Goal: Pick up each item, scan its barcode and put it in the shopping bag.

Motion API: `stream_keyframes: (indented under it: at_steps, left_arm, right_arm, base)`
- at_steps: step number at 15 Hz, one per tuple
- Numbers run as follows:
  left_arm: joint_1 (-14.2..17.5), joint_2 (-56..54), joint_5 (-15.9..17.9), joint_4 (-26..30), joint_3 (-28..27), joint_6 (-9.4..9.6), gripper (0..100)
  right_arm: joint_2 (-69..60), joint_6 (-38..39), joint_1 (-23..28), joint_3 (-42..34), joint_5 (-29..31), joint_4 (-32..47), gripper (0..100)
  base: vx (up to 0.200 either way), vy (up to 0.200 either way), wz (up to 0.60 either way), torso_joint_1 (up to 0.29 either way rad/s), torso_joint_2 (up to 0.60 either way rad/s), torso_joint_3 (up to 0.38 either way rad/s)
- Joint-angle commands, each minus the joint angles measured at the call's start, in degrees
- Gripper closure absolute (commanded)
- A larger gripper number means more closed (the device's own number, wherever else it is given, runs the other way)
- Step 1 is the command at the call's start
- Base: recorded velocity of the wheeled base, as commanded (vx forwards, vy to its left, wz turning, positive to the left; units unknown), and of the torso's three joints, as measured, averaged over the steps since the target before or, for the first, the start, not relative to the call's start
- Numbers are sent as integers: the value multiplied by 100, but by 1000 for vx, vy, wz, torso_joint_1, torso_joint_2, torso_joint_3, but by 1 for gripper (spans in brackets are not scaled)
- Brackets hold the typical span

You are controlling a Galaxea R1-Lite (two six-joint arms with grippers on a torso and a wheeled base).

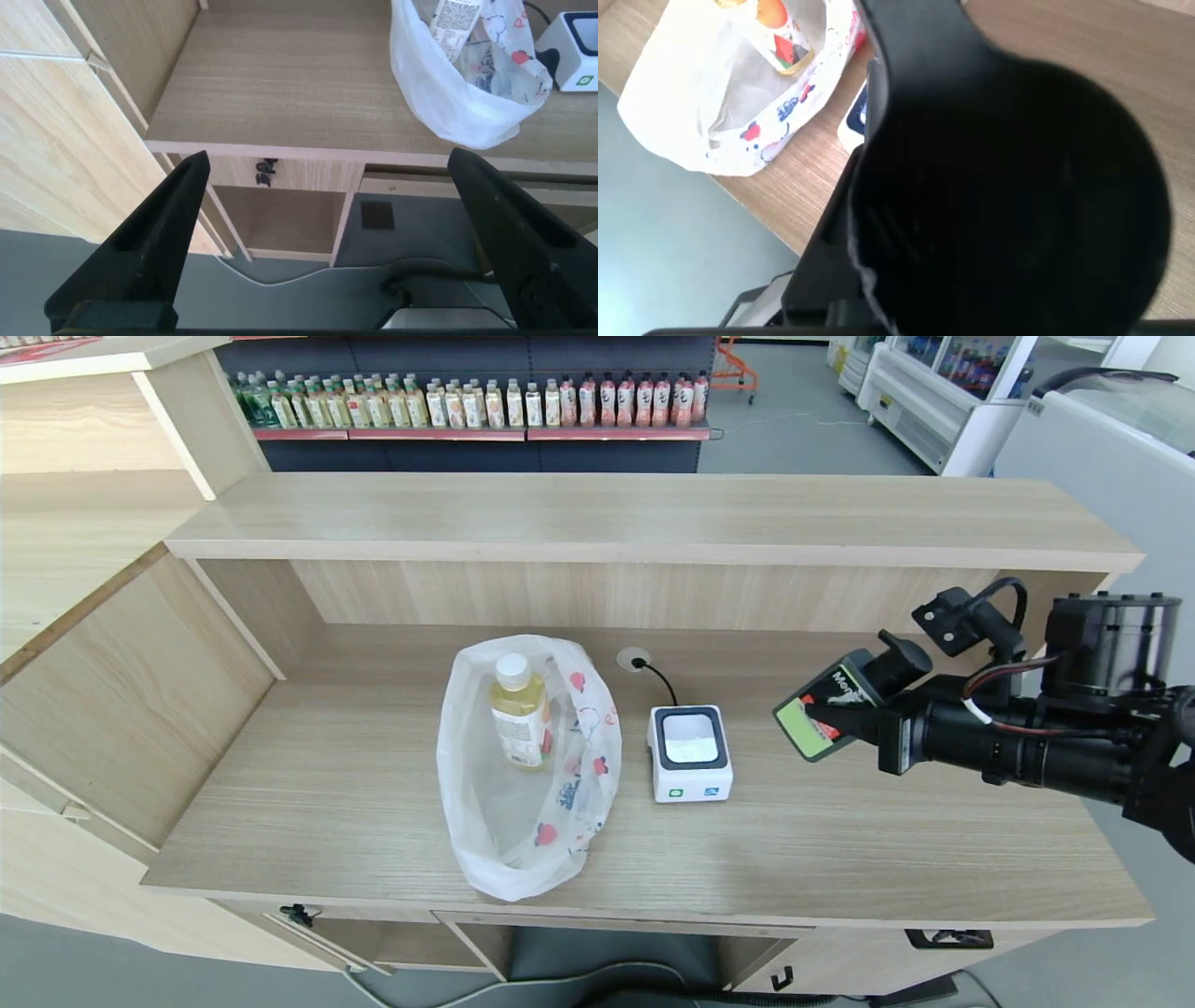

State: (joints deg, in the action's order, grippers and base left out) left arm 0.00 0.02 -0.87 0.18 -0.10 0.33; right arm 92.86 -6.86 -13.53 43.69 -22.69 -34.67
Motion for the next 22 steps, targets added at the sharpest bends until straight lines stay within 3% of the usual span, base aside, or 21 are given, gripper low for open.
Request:
stream_keyframes:
  at_steps: [1, 6, 15, 22]
  left_arm:
    - [0, -2, -1, -1, 1, 2, 0]
    - [0, -2, -1, -1, 1, 2, 0]
    - [0, -2, -10, -1, 1, -7, 0]
    - [0, -2, -10, -1, 1, -7, 0]
  right_arm:
    - [-83, 133, -97, 17, -25, -13, 100]
    - [400, 326, -510, 113, -34, -22, 100]
    - [1745, 871, -870, 263, 19, -646, 100]
    - [2843, 818, -1345, 975, 212, -1270, 100]
  base:
    - [0, 200, 0, 27, 22, -7]
    - [0, 200, 0, 1, 1, 4]
    - [0, 0, 0, 0, 0, 0]
    - [0, 0, 0, 0, 0, 0]
